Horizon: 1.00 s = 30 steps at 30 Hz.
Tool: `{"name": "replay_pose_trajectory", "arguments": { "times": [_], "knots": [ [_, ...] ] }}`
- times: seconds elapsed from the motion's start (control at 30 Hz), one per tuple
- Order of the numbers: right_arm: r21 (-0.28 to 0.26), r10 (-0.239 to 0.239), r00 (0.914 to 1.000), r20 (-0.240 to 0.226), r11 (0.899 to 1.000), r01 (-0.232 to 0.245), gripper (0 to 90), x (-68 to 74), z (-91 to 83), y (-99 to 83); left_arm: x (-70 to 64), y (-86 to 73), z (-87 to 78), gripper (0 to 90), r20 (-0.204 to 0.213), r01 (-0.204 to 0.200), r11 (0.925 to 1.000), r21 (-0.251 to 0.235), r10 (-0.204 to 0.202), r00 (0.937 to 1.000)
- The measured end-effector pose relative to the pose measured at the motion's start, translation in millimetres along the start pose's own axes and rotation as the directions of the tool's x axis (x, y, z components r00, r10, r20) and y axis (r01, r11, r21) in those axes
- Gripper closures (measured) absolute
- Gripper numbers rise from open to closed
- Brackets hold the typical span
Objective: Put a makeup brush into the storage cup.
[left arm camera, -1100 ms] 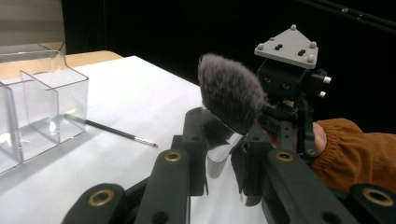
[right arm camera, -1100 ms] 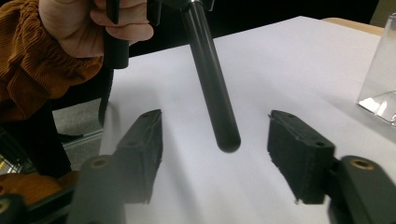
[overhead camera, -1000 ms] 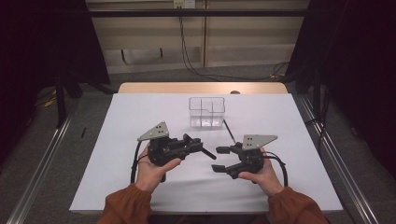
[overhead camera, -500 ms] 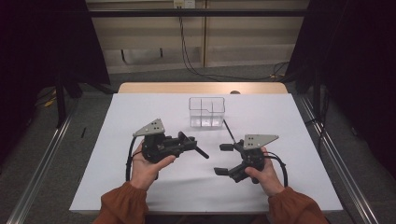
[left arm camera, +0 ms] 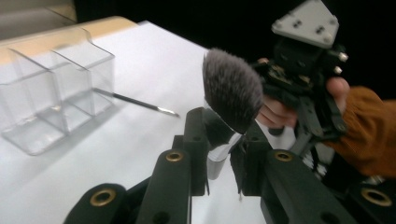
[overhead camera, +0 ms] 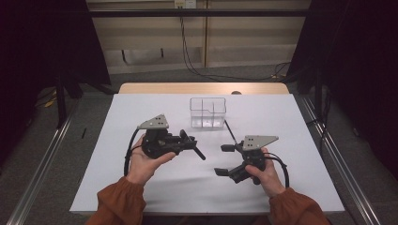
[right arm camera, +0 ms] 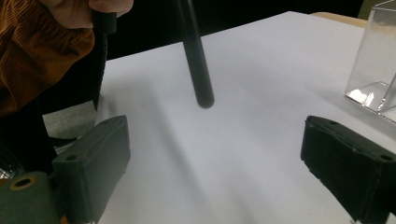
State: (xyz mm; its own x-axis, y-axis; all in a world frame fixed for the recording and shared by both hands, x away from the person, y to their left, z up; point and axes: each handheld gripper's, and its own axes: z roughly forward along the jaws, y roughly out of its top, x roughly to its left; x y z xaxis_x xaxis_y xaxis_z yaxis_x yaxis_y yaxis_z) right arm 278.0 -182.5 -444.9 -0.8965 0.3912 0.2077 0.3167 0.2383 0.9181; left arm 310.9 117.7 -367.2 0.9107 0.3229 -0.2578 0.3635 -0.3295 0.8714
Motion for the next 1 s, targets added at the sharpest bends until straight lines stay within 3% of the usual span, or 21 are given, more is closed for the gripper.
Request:
{"name": "replay_pose_trajectory", "arguments": {
  "times": [0.1, 0.23, 0.43, 0.6, 0.73, 0.97, 1.0],
  "knots": [
    [0.003, -0.007, 0.9999, 0.007, 1.000, 0.007, 7.9, 0.1, -0.1, 0.3, -1.4, 2.8, 1.7, 77.9, 0.007, -0.008, 0.9998, 0.019, 0.008, 0.9999],
    [0.006, -0.010, 0.9999, 0.012, 1.000, 0.010, 7.9, 0.4, 0.9, -0.3, 0.5, 4.2, 4.6, 77.9, 0.011, 0.013, 0.9987, 0.049, -0.014, 0.9998],
    [0.010, -0.011, 0.9998, 0.014, 1.000, 0.011, 7.9, -0.1, 2.7, -0.3, 2.0, 6.3, 9.3, 77.9, -0.007, 0.016, 0.9951, 0.097, -0.016, 0.9999],
    [0.011, -0.037, 0.9989, 0.030, 0.999, 0.037, 8.5, -1.9, 3.6, -0.4, 5.0, 7.8, 13.6, 78.0, -0.019, 0.029, 0.9901, 0.137, -0.026, 0.9995],
    [0.007, -0.047, 0.9987, 0.017, 0.999, 0.047, 8.6, -2.9, 4.6, 0.8, 4.5, 6.9, 16.1, 78.0, -0.020, 0.026, 0.9847, 0.172, -0.022, 0.9995],
    [0.042, -0.082, 0.9962, 0.027, 0.996, 0.081, 9.0, 1.2, 9.1, 6.7, 4.0, 6.0, 14.4, 78.1, -0.019, 0.022, 0.9837, 0.178, -0.019, 0.9996],
    [0.036, -0.083, 0.9965, 0.008, 0.996, 0.082, 9.0, 1.9, 10.8, 8.1, 4.1, 5.7, 14.7, 78.1, -0.014, 0.024, 0.9837, 0.178, -0.021, 0.9997]
  ]
}}
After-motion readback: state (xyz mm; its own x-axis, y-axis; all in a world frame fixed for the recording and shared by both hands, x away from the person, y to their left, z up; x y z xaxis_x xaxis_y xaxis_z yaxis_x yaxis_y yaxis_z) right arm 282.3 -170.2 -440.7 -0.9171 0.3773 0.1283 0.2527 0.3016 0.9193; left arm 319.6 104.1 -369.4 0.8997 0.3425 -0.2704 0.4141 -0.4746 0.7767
